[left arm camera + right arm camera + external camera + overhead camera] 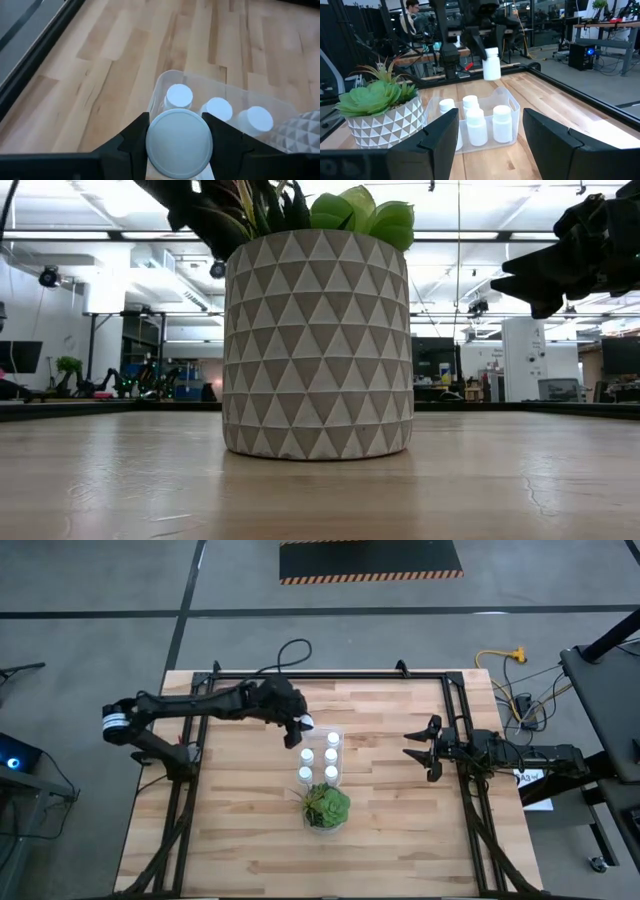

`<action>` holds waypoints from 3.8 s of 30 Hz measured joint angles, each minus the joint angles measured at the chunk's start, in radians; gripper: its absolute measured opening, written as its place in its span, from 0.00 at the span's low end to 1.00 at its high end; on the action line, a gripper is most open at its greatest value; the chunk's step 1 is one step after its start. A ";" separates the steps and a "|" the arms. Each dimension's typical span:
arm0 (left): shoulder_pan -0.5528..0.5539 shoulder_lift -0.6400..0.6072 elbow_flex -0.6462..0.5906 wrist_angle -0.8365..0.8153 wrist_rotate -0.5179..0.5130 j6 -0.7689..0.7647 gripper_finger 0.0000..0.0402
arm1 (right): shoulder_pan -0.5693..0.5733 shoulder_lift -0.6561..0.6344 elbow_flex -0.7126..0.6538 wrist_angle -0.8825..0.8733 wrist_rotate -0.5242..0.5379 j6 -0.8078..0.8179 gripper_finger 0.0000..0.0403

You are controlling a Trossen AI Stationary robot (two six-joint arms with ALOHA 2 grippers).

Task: Pick and place pill bottles into a basket
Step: Put the white pill bottle into the transparent bin

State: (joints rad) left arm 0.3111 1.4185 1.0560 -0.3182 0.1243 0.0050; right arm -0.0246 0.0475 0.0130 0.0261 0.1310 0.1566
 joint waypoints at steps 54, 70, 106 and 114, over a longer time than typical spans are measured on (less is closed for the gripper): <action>-0.039 0.088 -0.176 0.231 -0.106 -0.029 0.41 | 0.000 0.000 0.000 0.000 0.000 0.000 0.52; -0.038 0.106 -0.186 0.247 -0.106 -0.077 0.41 | 0.000 0.000 0.000 0.000 0.000 0.000 0.52; -0.039 0.106 -0.197 0.250 -0.075 -0.078 0.55 | 0.000 0.000 0.000 0.000 0.000 0.000 0.52; -0.039 0.106 -0.197 0.250 -0.075 -0.080 0.55 | 0.000 0.000 0.000 0.000 0.000 0.000 0.52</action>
State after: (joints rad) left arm 0.2722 1.5246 0.8593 -0.0685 0.0494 -0.0746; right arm -0.0242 0.0475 0.0128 0.0261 0.1307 0.1566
